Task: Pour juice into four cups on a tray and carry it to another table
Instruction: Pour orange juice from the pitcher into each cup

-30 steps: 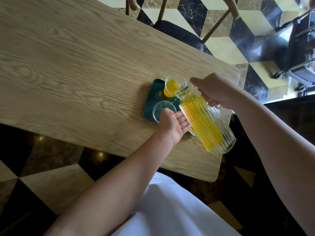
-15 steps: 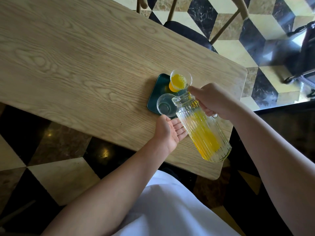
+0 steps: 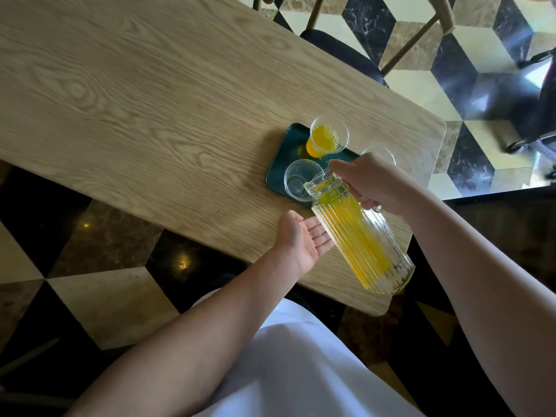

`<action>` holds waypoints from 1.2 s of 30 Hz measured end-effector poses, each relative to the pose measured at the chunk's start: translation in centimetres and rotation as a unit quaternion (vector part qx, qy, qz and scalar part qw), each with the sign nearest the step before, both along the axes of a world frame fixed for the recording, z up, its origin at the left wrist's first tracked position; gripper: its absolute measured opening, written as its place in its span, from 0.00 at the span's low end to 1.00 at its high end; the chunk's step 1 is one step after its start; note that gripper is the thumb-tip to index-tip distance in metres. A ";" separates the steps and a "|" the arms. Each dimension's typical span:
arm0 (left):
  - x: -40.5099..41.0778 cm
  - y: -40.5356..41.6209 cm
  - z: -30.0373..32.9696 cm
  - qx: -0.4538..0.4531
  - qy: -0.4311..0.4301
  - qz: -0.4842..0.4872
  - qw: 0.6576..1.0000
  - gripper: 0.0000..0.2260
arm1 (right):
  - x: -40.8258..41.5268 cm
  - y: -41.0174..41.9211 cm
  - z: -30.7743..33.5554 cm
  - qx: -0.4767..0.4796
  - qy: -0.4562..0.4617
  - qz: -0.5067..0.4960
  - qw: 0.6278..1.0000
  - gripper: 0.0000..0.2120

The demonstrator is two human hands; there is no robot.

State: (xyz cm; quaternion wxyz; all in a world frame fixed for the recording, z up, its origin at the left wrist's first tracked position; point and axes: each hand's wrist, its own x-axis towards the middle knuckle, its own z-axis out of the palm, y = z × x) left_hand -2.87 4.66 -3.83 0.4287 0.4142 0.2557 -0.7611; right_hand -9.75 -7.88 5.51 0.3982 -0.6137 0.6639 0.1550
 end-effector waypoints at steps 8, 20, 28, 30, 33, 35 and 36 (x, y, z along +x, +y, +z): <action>0.0 -0.3 -0.2 0.003 0.019 -0.005 1.000 0.28 | 0.4 -0.1 -0.3 0.006 0.014 -0.006 1.000 0.24; 0.2 -0.4 0.3 0.014 0.051 0.015 0.998 0.25 | 1.3 -0.4 -0.4 0.022 0.026 0.019 0.999 0.22; 0.5 -0.4 0.5 0.020 0.058 0.025 0.998 0.25 | 1.9 -0.6 -0.3 0.020 0.020 0.019 0.999 0.21; 0.5 -0.4 0.5 0.021 0.057 0.026 0.998 0.25 | 1.9 -0.7 -0.5 0.019 0.027 0.024 0.999 0.22; 0.6 -0.4 0.5 0.019 0.058 0.027 0.998 0.26 | 2.0 -0.8 -0.6 0.023 0.025 0.024 0.999 0.22; 0.7 -0.3 0.4 0.019 0.056 0.027 0.998 0.26 | 2.1 -0.8 -0.6 0.028 0.021 0.023 0.999 0.22; 0.7 -0.3 0.4 0.018 0.056 0.027 0.998 0.26 | 2.2 -0.9 -0.6 0.030 0.020 0.023 0.999 0.22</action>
